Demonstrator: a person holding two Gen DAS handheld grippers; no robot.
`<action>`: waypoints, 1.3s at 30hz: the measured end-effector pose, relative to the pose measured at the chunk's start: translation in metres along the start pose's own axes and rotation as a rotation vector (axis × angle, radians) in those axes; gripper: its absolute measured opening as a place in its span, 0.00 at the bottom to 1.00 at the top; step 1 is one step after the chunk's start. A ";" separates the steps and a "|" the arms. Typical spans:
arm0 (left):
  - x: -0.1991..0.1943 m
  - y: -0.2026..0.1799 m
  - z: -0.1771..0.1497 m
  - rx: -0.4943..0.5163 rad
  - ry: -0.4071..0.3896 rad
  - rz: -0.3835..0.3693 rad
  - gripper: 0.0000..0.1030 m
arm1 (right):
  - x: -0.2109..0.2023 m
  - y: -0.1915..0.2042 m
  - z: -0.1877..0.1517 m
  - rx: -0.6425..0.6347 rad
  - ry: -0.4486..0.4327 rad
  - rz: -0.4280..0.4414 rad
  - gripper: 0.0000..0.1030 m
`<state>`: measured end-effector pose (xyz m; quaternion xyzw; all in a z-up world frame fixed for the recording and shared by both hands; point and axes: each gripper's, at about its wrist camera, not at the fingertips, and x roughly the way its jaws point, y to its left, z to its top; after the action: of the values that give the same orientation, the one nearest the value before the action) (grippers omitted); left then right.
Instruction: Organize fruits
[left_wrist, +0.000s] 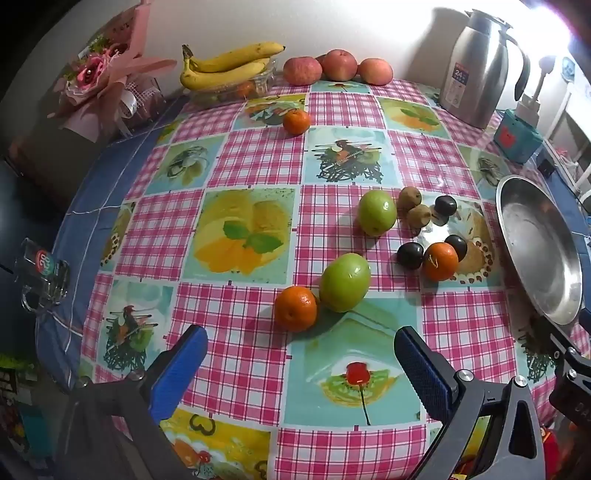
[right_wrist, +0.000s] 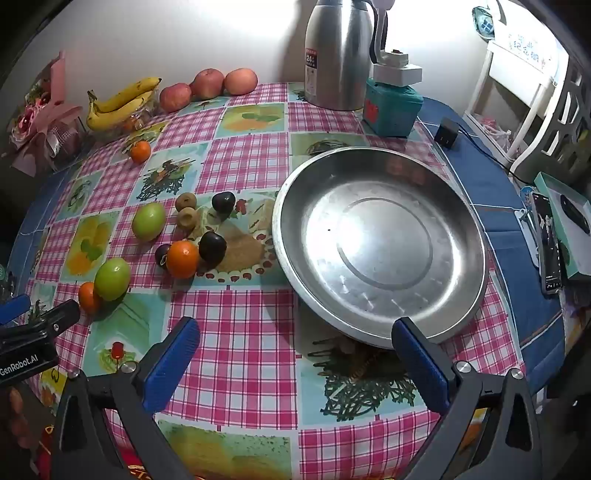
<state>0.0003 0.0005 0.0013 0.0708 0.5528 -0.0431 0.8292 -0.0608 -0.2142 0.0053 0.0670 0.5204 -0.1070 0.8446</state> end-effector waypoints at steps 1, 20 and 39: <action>0.000 0.000 0.000 -0.002 -0.001 0.000 0.99 | 0.000 0.000 0.000 -0.004 0.000 -0.011 1.00; -0.002 -0.002 -0.001 0.008 -0.004 0.003 0.99 | -0.001 0.000 0.000 0.000 -0.002 0.002 1.00; 0.003 0.001 -0.003 0.005 0.004 0.001 0.99 | -0.001 0.000 0.000 0.002 -0.002 0.004 1.00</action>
<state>-0.0008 0.0017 -0.0021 0.0734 0.5542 -0.0439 0.8280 -0.0613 -0.2136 0.0066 0.0688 0.5194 -0.1056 0.8452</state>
